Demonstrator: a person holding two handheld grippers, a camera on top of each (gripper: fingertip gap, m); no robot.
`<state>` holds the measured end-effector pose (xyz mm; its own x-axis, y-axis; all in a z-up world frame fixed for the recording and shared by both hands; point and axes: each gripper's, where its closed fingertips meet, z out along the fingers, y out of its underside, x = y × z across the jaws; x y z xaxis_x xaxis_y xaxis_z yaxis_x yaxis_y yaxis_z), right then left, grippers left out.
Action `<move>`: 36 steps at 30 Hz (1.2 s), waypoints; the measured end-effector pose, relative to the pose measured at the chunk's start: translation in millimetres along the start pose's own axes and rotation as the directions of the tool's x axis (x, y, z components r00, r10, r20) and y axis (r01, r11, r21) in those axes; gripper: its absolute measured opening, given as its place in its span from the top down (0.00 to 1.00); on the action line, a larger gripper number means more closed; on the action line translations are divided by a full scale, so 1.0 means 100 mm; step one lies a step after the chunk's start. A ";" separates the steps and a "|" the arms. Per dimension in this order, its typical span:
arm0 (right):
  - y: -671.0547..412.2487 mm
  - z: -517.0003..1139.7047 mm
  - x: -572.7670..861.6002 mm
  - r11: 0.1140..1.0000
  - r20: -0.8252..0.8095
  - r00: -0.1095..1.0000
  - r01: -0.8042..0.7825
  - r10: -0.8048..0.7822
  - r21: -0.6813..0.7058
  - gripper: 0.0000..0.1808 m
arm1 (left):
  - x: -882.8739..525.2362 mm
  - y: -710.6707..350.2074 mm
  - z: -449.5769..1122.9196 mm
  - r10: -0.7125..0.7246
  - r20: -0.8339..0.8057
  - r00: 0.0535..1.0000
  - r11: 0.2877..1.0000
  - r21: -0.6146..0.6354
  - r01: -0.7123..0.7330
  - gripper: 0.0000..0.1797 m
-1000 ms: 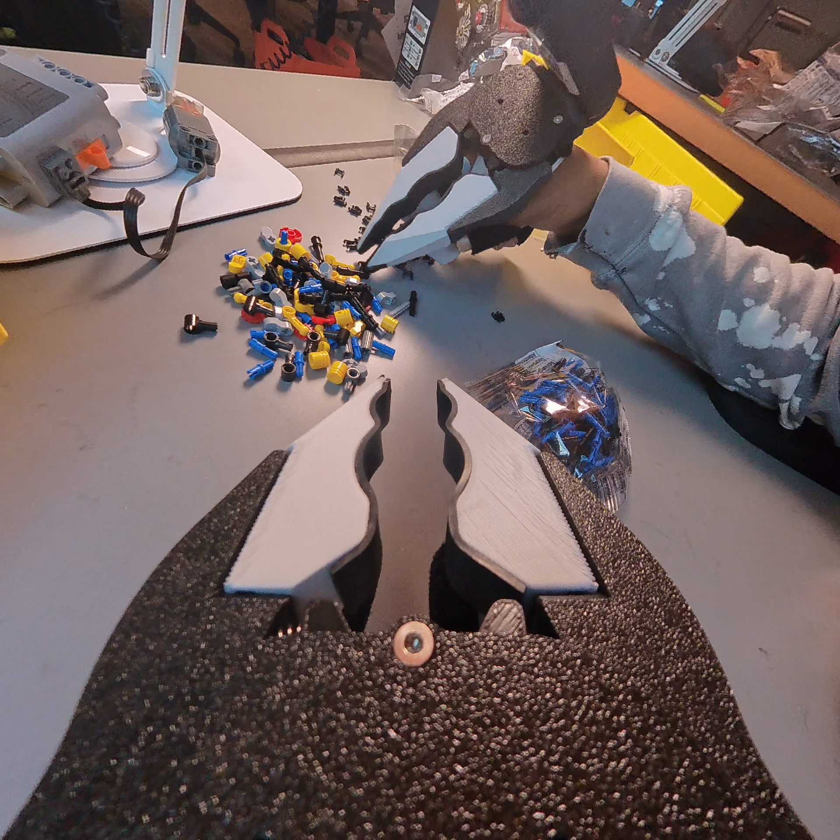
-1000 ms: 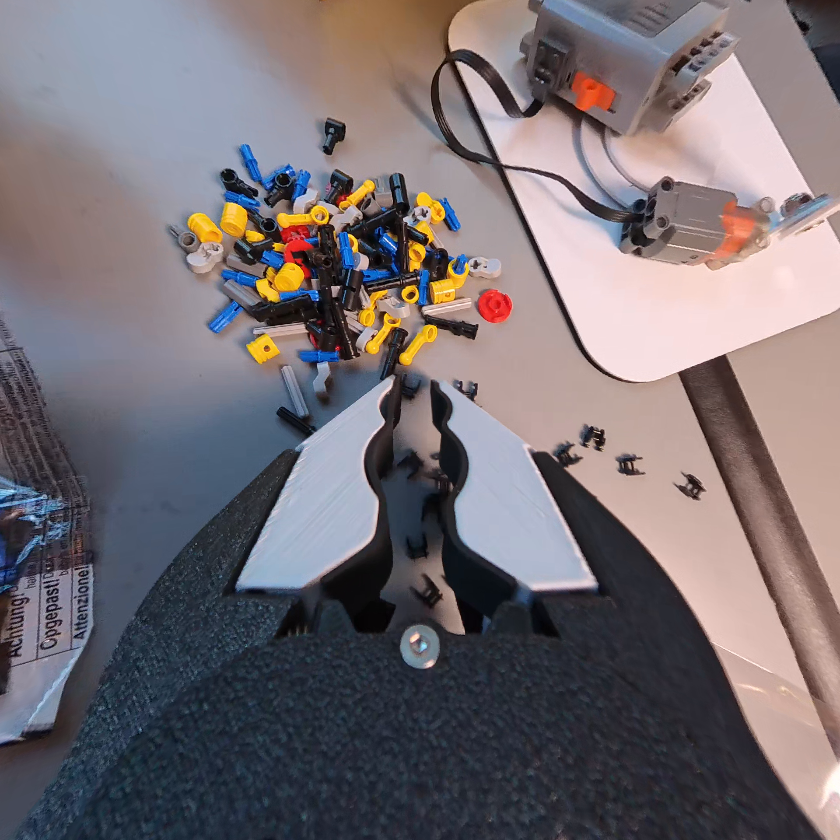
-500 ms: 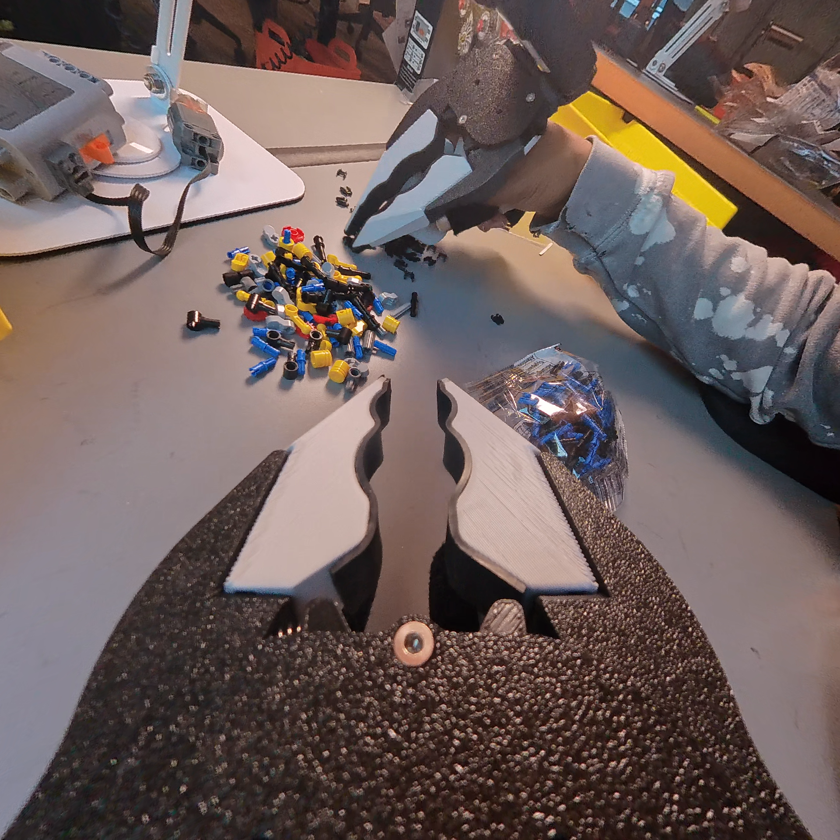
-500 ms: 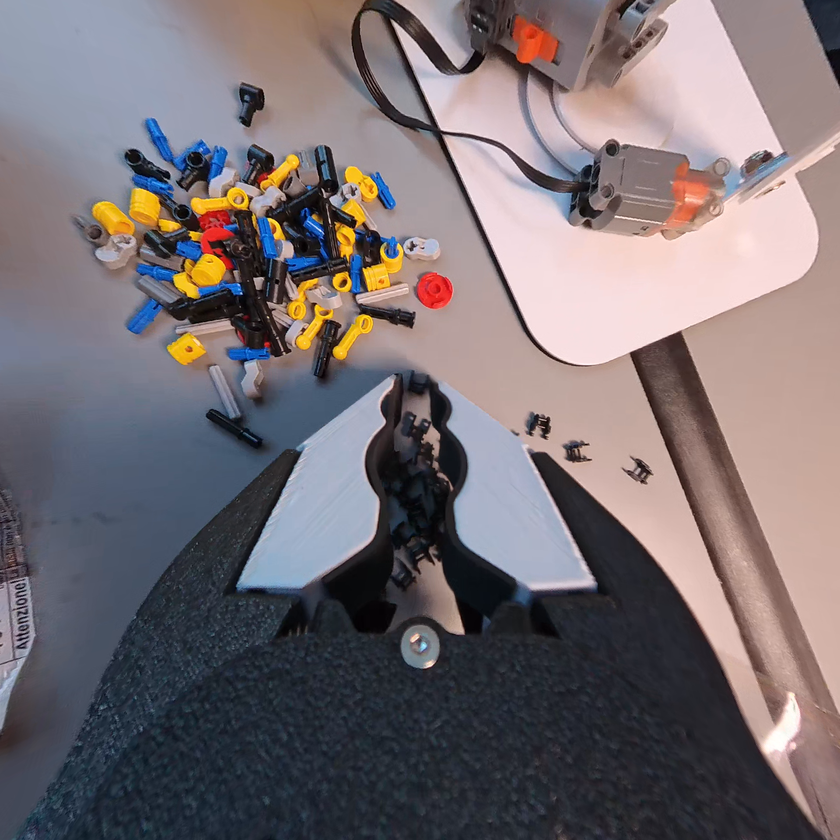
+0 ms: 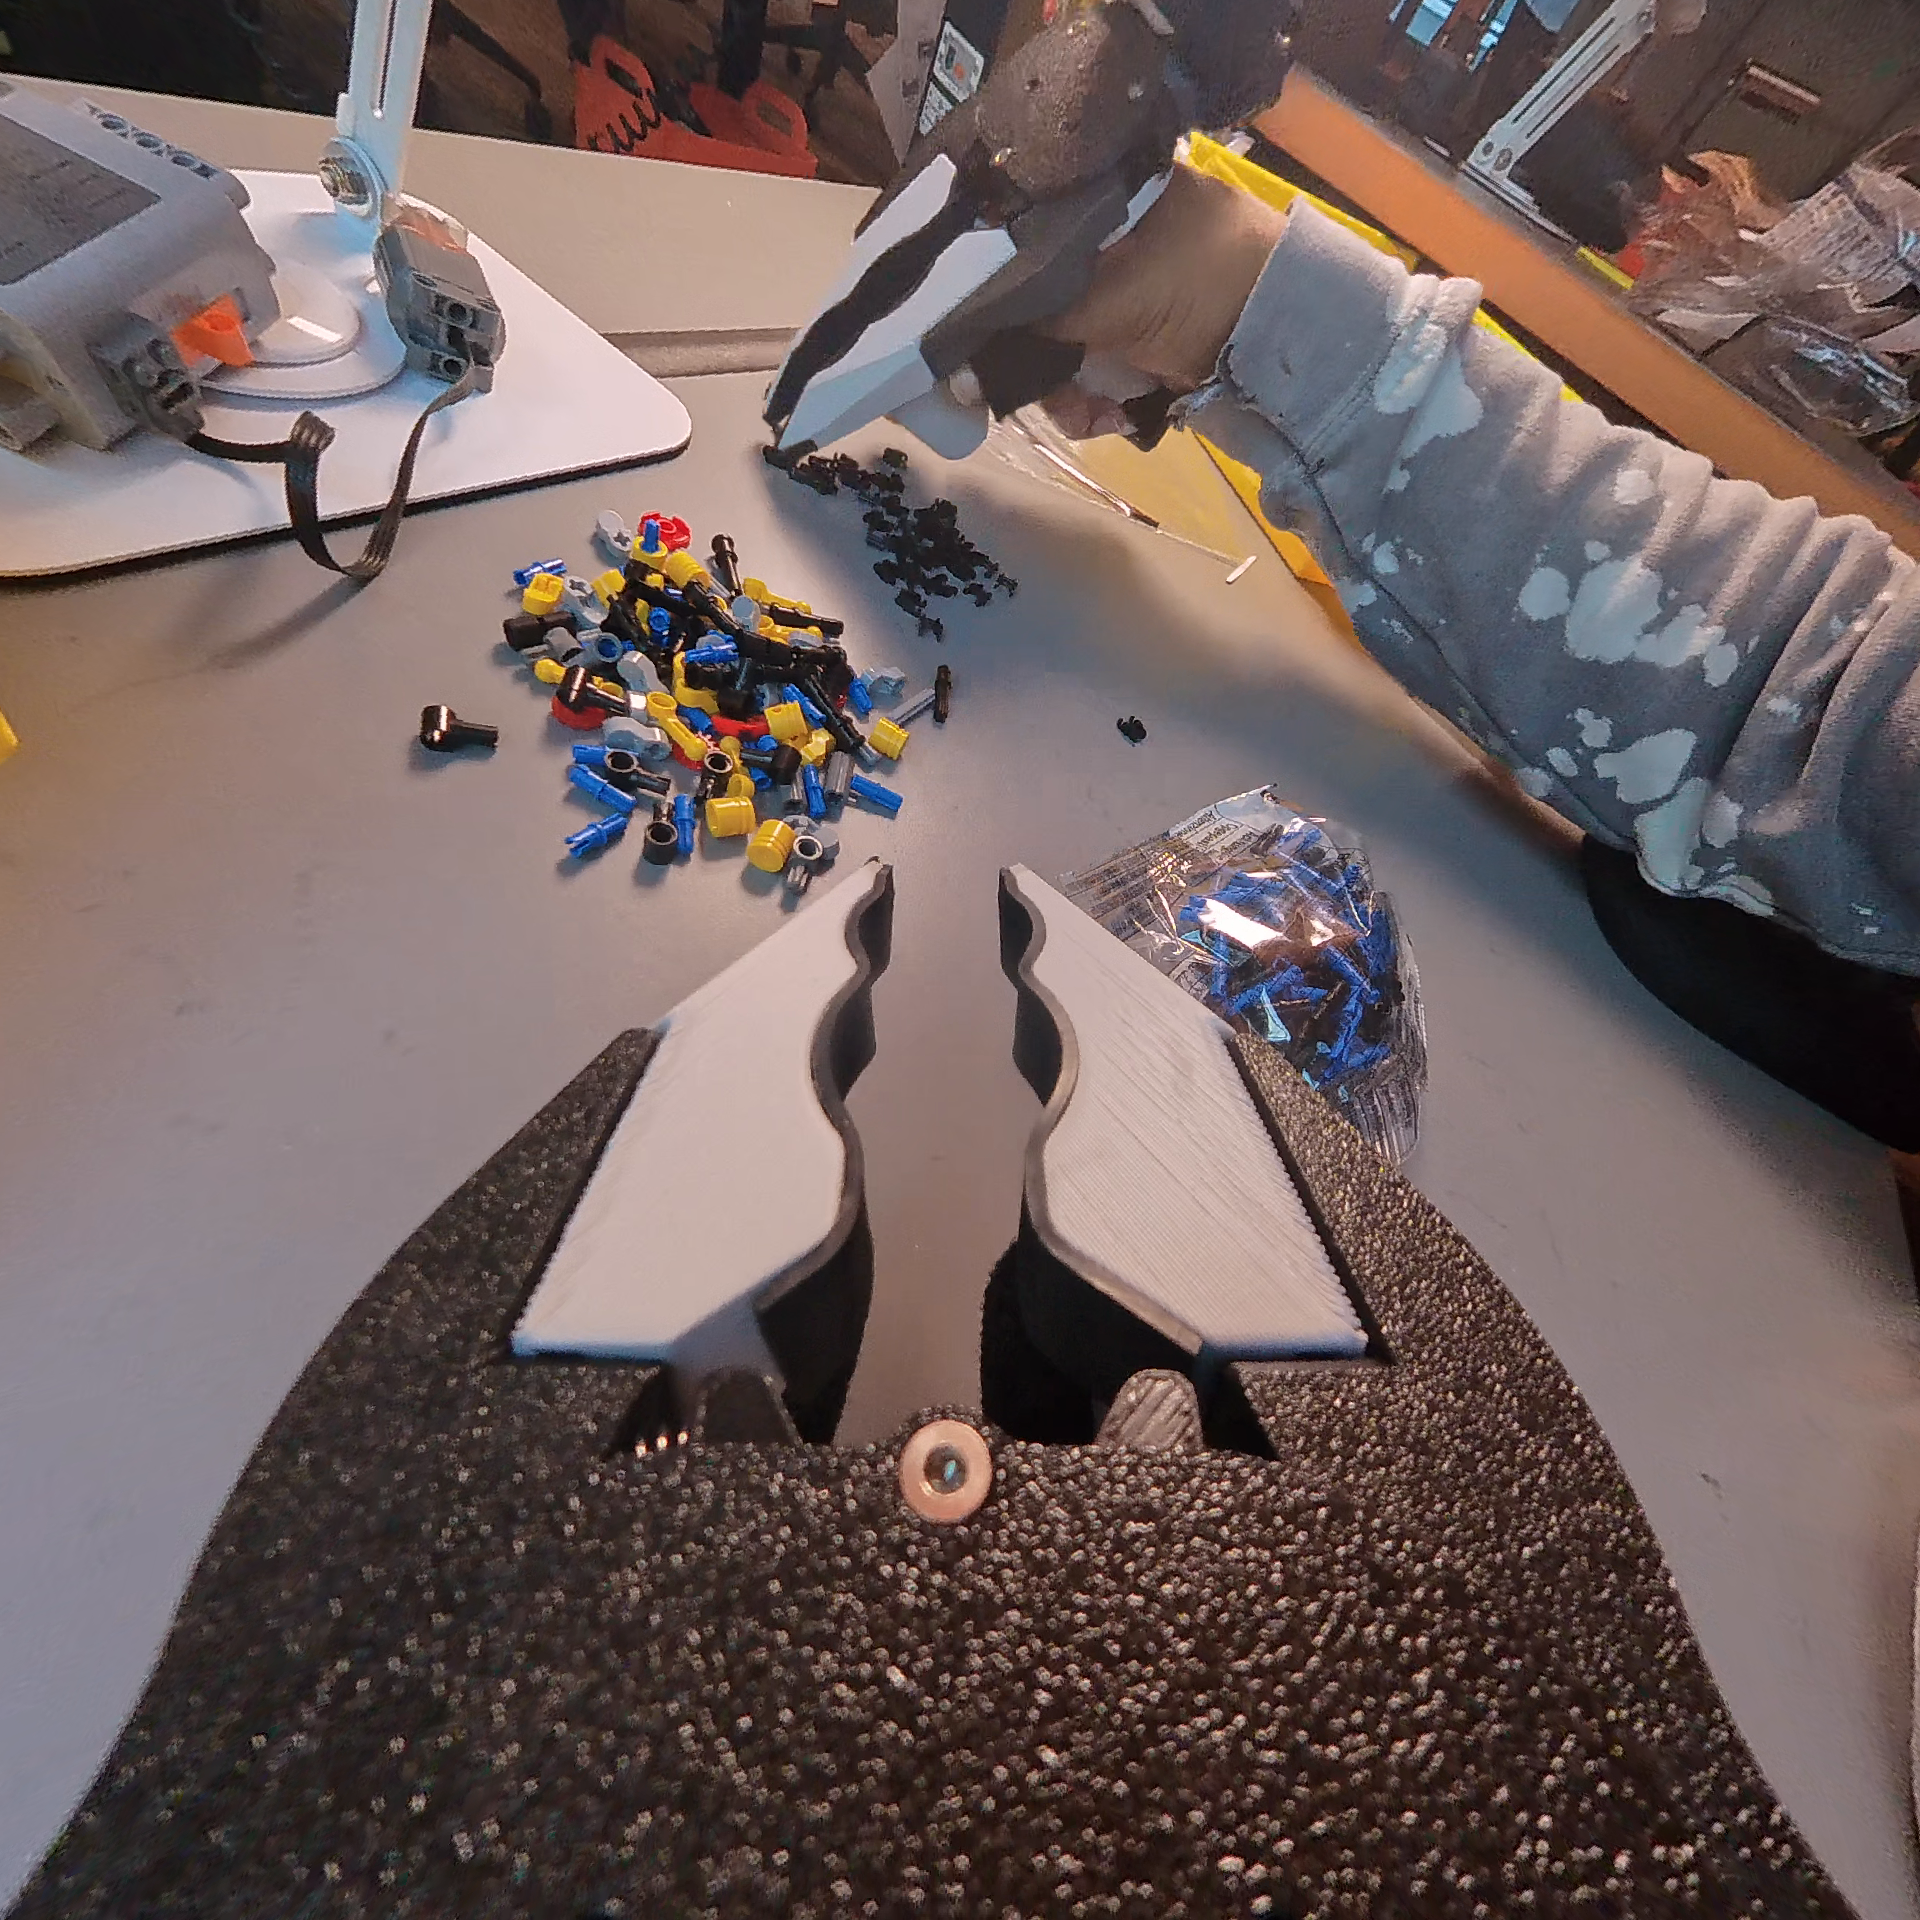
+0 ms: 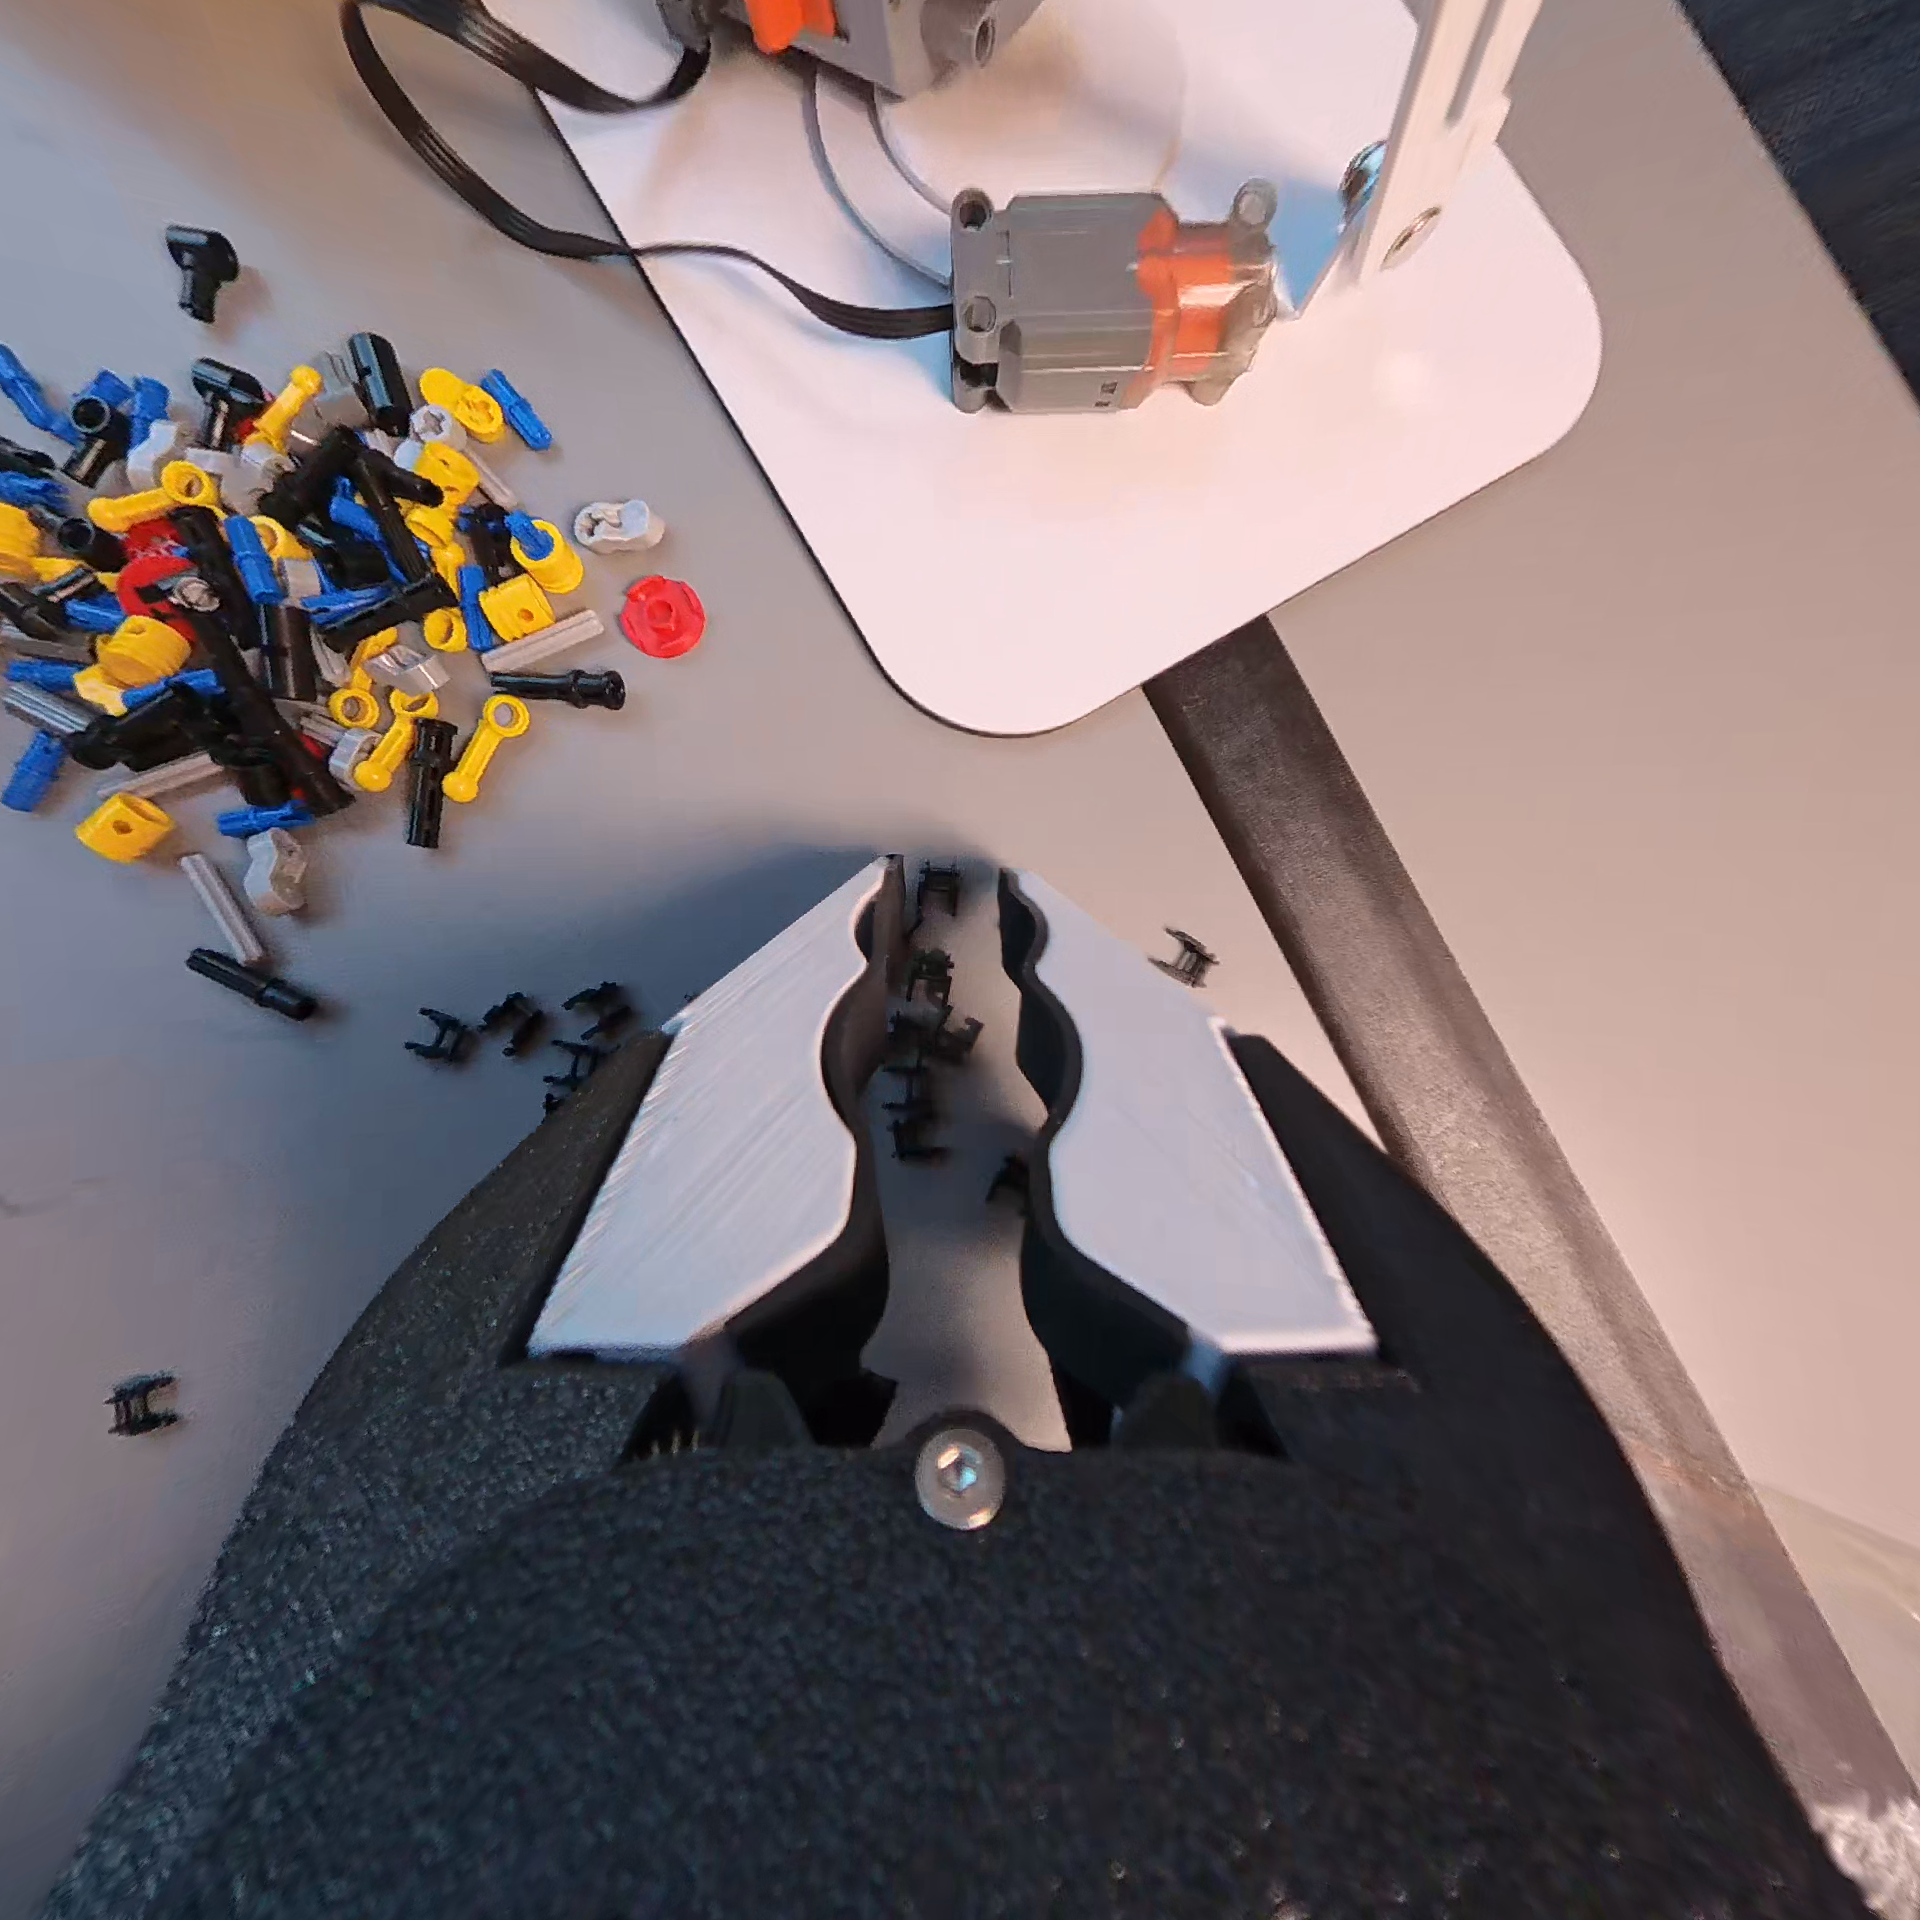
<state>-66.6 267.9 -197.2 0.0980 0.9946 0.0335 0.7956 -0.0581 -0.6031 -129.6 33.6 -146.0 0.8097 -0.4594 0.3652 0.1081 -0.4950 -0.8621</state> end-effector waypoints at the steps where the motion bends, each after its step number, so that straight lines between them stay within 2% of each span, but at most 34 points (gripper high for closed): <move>1: 0.04 0.03 -0.01 1.000 -0.002 1.000 0.011 -0.011 -0.020 0.91 | 0.00 0.00 0.00 0.000 -0.001 1.000 1.000 0.000 0.000 0.90; 3: 0.05 0.00 -0.05 1.000 0.015 1.000 0.019 -0.019 -0.020 0.96 | 0.00 0.00 0.00 0.000 -0.002 1.000 1.000 -0.002 0.000 0.90; 8: 0.21 -0.14 -0.08 0.996 0.023 0.999 0.044 -0.043 -0.076 0.96 | 0.02 0.01 0.01 -0.001 -0.009 1.000 1.000 -0.011 0.001 0.90; 12: 0.05 -0.18 0.28 0.997 -0.088 0.994 -0.072 0.072 0.006 0.92 | 0.03 0.03 0.02 0.003 -0.007 1.000 1.000 -0.017 -0.003 0.90; 14: 0.07 -0.14 0.46 0.992 -0.133 0.983 -0.128 0.127 0.003 0.91 | 0.02 0.02 0.02 -0.002 -0.006 1.000 1.000 -0.015 0.002 0.90; 17: 0.13 -0.05 0.47 0.983 -0.100 0.979 -0.181 0.178 -0.024 0.91 | 0.01 0.02 0.01 -0.010 -0.008 1.000 1.000 -0.009 0.010 0.90; 20: 0.12 -0.03 0.42 0.984 -0.080 0.982 -0.175 0.173 -0.020 0.93 | 0.01 0.02 0.01 -0.009 -0.009 1.000 1.000 -0.013 0.009 0.90; 26: 0.16 -0.06 0.06 0.998 -0.005 0.998 -0.057 0.057 -0.034 0.96 | 0.04 0.04 0.03 0.007 -0.014 1.000 1.000 -0.027 -0.007 0.90; 29: 0.25 -0.15 -0.05 0.997 0.017 0.999 -0.036 0.037 -0.061 0.96 | 0.05 0.04 0.03 0.006 -0.017 1.000 1.000 -0.028 -0.007 0.90; 36: 0.03 -0.09 -0.01 0.998 -0.002 0.999 -0.049 0.049 0.032 0.90 | 0.06 0.06 0.04 0.007 -0.015 1.000 0.999 -0.037 -0.008 0.90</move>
<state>-58.8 266.4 -192.1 0.1380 0.9904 0.0055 0.7703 -0.1039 -0.6291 -122.0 30.9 -150.8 0.8014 -0.4742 0.3645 0.0805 -0.5184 -0.8514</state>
